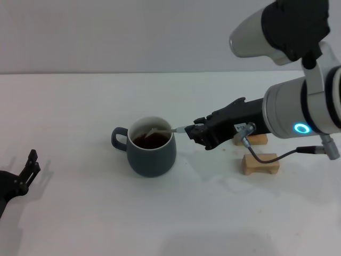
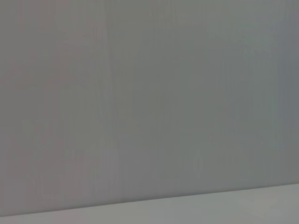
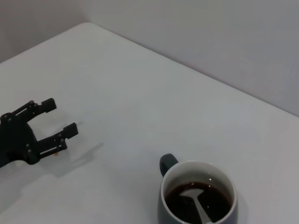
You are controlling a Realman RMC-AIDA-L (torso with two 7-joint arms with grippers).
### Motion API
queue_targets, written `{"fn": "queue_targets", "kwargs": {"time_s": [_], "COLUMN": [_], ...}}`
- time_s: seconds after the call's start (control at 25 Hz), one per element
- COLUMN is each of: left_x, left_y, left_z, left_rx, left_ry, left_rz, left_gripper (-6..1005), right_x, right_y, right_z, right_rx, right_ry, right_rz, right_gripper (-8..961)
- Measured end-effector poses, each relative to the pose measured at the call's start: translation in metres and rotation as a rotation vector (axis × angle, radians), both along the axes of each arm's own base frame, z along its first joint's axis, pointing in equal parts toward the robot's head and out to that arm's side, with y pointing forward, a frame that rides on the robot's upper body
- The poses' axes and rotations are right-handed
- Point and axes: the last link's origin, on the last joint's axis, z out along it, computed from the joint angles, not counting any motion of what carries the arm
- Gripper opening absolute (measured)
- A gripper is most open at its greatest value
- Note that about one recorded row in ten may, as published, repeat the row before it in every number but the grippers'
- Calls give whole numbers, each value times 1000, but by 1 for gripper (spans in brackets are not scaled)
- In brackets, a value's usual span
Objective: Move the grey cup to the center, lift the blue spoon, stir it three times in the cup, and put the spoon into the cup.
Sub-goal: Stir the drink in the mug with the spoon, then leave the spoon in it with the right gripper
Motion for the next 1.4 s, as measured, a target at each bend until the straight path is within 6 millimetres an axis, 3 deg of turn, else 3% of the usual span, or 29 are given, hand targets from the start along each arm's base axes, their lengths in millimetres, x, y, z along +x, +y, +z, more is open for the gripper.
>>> {"fn": "queue_targets", "kwargs": {"time_s": [0.4,1.4], "left_x": [-1,-4], "left_y": [-3,-10], "left_z": [2,4], "left_rx": [8,20], "left_ry": [0,-3], "left_rz": [-1,11], "left_gripper": [853,852], "right_x": [3,8], "right_y": [7,35], "right_z": [-18,-39], "right_rx": [-37,-25], "right_ry": [-20,-61], "right_rz": [-9,-5], "right_gripper": [214,225]}}
